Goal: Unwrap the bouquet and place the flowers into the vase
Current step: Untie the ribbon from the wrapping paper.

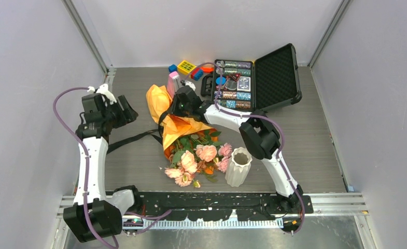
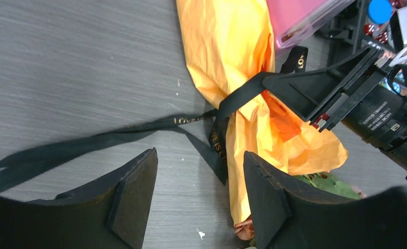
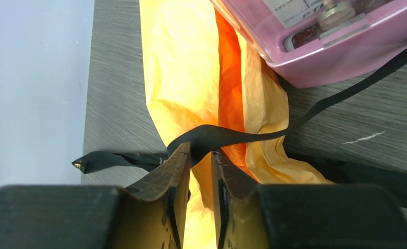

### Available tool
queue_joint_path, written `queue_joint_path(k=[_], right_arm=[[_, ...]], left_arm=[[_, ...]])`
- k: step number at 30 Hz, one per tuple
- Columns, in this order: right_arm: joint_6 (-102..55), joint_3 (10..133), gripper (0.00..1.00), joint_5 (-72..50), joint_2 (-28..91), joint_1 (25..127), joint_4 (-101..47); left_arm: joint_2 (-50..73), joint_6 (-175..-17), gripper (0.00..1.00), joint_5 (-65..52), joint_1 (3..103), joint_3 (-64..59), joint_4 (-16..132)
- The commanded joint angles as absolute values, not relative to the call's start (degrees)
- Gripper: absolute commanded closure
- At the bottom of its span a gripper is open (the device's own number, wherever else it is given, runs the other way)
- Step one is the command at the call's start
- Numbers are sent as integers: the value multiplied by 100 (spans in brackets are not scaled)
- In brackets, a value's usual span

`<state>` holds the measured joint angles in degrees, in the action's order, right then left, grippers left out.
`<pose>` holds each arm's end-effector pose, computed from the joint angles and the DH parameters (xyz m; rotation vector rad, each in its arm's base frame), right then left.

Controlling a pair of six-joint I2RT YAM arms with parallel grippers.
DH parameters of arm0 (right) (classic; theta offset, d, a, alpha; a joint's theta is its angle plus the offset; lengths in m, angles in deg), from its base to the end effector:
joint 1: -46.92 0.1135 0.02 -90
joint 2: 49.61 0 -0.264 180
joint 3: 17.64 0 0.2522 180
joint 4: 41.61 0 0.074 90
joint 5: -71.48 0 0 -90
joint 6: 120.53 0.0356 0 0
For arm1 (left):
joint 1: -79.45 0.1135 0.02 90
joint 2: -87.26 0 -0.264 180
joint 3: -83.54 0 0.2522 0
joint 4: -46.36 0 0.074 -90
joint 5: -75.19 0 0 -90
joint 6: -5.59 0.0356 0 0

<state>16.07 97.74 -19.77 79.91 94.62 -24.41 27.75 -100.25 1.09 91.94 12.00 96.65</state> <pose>0.3547 0.3886 0.1985 -0.0079 2.2690 0.9178 0.2147 0.0376 0.3265 -0.3984 2.1944 -0.3422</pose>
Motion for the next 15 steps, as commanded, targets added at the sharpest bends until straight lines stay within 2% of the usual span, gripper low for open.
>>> queue_joint_path(k=[1, 2, 4, 6, 15], right_arm=[[1636, 10097, 78, -2061, 8006, 9415, -2748], [1632, 10106, 85, -2057, 7993, 9409, -2749], [1607, 10126, 94, -2059, 7961, 9397, -2833], [1531, 10107, 99, -2070, 7873, 9380, -2931], [789, 9222, 100, -2596, 6822, 9249, -3048]], left_arm=[[2707, -9985, 36, 244, 9171, 940, 9344], [2691, -9967, 36, 242, 9175, 953, 9291], [2670, -9922, 36, 218, 9173, 1022, 9199], [2662, -9891, 36, 207, 9175, 1127, 9110], [2696, -9863, 36, 275, 9173, 1309, 9053]])
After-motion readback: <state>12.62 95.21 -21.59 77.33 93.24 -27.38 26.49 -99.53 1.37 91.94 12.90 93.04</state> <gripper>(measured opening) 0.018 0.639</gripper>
